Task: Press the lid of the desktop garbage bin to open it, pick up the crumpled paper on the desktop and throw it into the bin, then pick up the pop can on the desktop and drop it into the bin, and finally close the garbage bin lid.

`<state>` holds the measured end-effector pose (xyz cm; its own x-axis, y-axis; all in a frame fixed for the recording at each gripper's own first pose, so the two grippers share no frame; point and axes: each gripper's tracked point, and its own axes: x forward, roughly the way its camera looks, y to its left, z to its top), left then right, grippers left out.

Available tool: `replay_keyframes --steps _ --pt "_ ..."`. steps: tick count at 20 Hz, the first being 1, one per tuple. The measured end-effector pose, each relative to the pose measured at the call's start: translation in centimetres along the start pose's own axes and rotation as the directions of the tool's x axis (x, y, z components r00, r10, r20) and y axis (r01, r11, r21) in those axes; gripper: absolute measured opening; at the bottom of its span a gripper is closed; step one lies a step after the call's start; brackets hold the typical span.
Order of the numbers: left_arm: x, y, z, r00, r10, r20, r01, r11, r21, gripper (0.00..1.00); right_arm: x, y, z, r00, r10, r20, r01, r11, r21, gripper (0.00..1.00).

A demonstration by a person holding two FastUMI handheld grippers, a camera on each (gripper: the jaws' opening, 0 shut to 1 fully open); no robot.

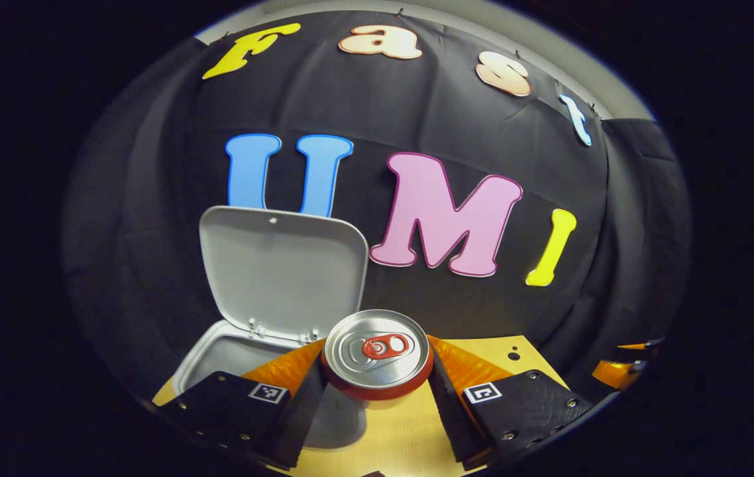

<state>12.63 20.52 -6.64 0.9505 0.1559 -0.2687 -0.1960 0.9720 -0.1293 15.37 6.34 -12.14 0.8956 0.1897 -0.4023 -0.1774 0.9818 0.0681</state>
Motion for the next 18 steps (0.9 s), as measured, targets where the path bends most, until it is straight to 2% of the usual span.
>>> replay_keyframes --steps 2,8,12,18 --pt "0.2 2.7 0.7 0.999 0.041 0.008 -0.041 0.999 0.036 0.82 -0.2 0.9 -0.1 1.000 0.006 0.004 -0.006 1.000 0.006 0.98" --pt "1.2 7.8 -2.7 0.991 0.105 -0.089 -0.100 0.993 0.055 0.82 -1.1 2.5 -0.8 1.000 0.026 -0.007 -0.026 1.000 -0.005 0.98" --pt "1.7 8.7 -3.8 0.986 0.121 -0.115 -0.116 0.992 0.047 0.82 -2.0 2.5 -1.5 1.000 0.018 -0.021 -0.018 1.000 -0.005 0.98" --pt "2.3 9.5 -5.9 0.978 0.158 -0.134 -0.147 0.985 0.086 0.84 -3.9 1.3 -2.5 1.000 -0.011 -0.027 0.011 1.000 0.004 0.98"
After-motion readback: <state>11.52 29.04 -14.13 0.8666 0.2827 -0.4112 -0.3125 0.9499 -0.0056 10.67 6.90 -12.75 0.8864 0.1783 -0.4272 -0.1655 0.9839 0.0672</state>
